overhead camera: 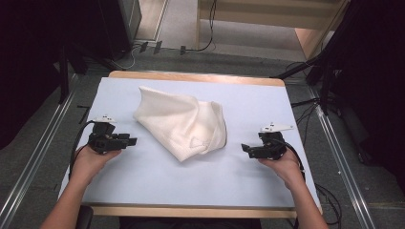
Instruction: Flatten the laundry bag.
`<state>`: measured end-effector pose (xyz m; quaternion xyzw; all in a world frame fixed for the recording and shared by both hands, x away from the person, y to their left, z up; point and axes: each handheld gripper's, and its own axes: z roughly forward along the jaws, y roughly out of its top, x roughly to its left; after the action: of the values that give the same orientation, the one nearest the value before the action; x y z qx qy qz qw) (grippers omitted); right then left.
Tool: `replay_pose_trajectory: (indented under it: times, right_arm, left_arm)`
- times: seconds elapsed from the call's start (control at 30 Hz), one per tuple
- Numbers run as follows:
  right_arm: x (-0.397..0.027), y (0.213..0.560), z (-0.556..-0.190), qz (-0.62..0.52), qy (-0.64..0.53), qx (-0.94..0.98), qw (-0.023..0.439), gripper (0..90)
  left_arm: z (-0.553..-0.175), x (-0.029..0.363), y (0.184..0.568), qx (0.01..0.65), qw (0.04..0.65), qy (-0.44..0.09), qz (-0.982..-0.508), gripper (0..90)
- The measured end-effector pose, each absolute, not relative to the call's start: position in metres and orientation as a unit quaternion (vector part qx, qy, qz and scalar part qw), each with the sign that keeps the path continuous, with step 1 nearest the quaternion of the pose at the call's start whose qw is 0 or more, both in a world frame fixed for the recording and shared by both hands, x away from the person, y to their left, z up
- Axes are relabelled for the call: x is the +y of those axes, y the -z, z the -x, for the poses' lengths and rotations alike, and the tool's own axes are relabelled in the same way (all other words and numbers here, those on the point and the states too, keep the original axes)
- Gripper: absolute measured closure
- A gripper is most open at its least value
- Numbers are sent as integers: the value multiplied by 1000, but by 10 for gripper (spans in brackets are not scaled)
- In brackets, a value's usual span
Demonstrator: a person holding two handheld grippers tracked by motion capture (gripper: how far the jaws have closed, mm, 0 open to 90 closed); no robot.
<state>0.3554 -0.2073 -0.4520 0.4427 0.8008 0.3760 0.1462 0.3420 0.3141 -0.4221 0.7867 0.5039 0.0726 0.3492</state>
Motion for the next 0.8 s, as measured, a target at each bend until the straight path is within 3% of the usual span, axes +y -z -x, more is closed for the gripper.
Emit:
replay_pose_trajectory:
  times: [0.23, 0.37, 0.6, 0.8]
  right_arm:
    - [-203, 452, -356, -444, -373, 803, 138, 163]
    - [-200, 451, -356, -442, -375, 805, 129, 222]
    - [-200, 450, -356, -430, -381, 807, 132, 332]
    - [-203, 448, -353, -438, -387, 801, 132, 360]
  left_arm:
    - [-344, 314, 423, 497, 342, -57, -795, 444]
    - [-344, 314, 420, 499, 351, -58, -790, 412]
    - [-346, 312, 421, 498, 354, -52, -790, 395]
    - [-349, 307, 421, 492, 352, -48, -795, 387]
